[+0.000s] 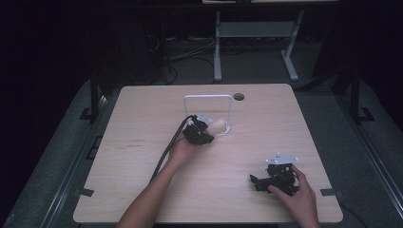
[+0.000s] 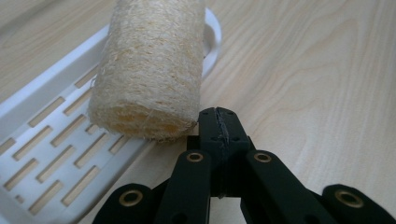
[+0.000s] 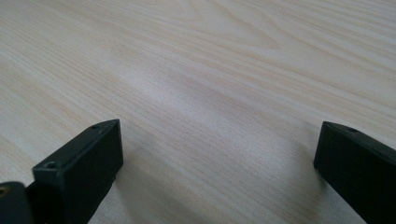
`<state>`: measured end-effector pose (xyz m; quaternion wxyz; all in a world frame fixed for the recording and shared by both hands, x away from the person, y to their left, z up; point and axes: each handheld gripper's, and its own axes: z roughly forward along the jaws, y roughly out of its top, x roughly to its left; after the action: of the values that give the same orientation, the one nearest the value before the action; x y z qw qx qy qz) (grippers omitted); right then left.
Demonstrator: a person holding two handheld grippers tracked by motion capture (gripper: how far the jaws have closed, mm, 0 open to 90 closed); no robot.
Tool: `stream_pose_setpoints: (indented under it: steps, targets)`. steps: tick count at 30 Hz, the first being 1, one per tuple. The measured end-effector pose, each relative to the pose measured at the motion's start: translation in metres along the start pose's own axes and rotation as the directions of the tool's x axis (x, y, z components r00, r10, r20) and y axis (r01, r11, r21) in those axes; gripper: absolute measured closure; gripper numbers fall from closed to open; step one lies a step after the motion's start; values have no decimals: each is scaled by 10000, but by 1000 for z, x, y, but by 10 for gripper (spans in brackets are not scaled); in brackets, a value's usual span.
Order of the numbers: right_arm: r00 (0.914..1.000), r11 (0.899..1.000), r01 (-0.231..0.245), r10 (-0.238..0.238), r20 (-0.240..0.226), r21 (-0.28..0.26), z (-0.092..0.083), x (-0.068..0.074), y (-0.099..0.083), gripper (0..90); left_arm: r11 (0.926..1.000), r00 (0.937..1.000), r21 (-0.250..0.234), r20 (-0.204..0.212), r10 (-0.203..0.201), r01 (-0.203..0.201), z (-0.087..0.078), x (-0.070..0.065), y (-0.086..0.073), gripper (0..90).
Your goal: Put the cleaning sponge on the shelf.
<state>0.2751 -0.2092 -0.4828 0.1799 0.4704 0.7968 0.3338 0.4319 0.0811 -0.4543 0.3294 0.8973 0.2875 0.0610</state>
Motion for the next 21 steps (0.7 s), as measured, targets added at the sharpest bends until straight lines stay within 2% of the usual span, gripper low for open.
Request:
stream_pose_setpoints:
  steps: [2,15,21]
  targets:
    - [10000,10000,0,0,0,0,0,0,0,9,9998,9998,-112,-29,-193,193,0,2,-1,900]
    - [10000,10000,3,-3,0,-1,0,0,0,9,9984,9969,-147,-555,-556,549,-3,18,-6,900]
    - [10000,10000,-3,3,4,-2,0,0,0,9,9961,9939,-354,-724,-828,804,-3,22,-7,900]
